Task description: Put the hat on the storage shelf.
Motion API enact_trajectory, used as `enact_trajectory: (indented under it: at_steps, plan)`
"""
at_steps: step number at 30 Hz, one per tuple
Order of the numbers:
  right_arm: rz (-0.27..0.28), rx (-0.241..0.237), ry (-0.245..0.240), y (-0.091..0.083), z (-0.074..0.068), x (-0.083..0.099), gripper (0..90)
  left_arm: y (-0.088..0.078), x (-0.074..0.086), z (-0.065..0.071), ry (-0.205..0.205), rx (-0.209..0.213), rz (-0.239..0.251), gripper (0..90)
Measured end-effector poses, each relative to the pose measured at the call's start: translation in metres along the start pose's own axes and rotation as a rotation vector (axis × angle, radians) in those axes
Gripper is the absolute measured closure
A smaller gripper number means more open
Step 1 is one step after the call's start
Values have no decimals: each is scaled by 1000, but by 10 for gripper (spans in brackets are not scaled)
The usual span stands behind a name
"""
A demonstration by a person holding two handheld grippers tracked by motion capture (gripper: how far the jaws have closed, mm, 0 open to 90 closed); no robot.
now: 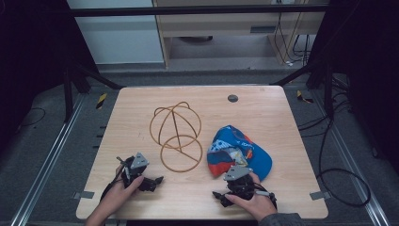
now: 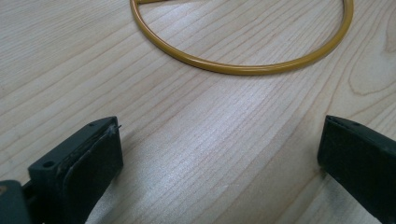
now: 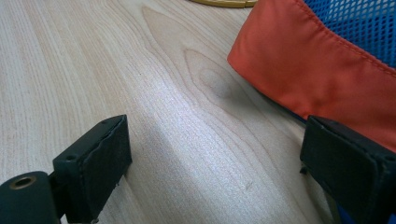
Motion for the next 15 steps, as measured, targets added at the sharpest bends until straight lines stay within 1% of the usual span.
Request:
enact_trajectory:
  at_steps: [14, 15]
  plan:
    - [-3, 3, 5, 0, 1, 0, 92, 0, 0, 0, -2, 0, 0, 0]
    - [0, 5, 10, 0, 1, 0, 111, 0, 0, 0, -2, 0, 0, 0]
Point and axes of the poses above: each handheld gripper's, and its own axes: y roughly forward along the jaws, x roughly out of its underside, z roughly to its right, the point moved 7 cm from there along y, roughly forward along the jaws, and after that the axes turned 4 degrees about -x, right-handed, at the moved point
